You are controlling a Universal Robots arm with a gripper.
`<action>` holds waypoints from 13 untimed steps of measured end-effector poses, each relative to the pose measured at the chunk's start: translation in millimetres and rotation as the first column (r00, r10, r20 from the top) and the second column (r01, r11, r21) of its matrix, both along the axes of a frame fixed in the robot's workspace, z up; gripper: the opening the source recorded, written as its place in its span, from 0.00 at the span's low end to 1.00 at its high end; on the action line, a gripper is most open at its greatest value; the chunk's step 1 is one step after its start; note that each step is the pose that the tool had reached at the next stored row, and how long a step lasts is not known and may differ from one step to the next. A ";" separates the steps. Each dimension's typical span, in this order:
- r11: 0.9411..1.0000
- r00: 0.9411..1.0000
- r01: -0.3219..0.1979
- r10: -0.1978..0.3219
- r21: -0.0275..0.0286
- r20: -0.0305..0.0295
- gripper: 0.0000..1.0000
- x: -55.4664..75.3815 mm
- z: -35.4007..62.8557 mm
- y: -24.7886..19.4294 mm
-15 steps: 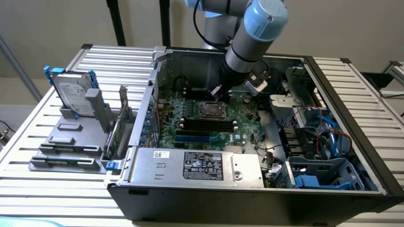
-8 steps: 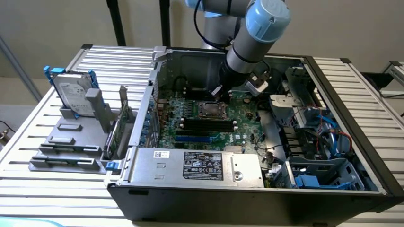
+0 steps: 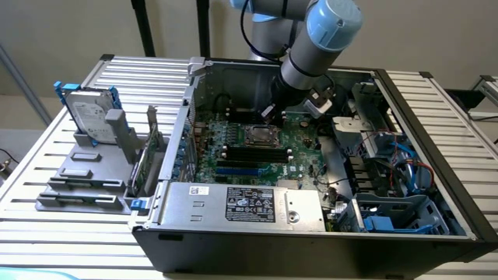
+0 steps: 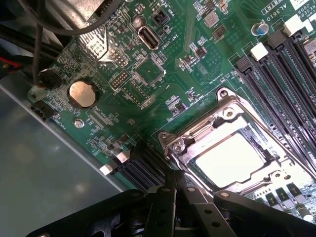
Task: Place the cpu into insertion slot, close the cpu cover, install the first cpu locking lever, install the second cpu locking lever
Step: 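Install the first cpu locking lever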
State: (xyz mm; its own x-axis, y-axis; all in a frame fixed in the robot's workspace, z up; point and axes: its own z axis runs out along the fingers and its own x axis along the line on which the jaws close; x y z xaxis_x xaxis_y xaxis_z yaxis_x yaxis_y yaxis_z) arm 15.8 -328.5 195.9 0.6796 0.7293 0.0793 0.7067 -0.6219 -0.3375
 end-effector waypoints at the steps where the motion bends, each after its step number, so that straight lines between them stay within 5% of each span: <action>1: 1.000 1.000 -0.001 0.001 0.000 -0.002 0.11 0.3 0.1 -0.3; 13: 1.000 1.000 -0.020 0.020 0.000 -0.008 0.11 2.8 -0.8 -2.2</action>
State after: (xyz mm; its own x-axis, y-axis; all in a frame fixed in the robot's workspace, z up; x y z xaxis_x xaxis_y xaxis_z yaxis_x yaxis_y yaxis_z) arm 18.6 -330.7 195.1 0.6659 0.7424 0.0740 0.7160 -0.6080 -0.3430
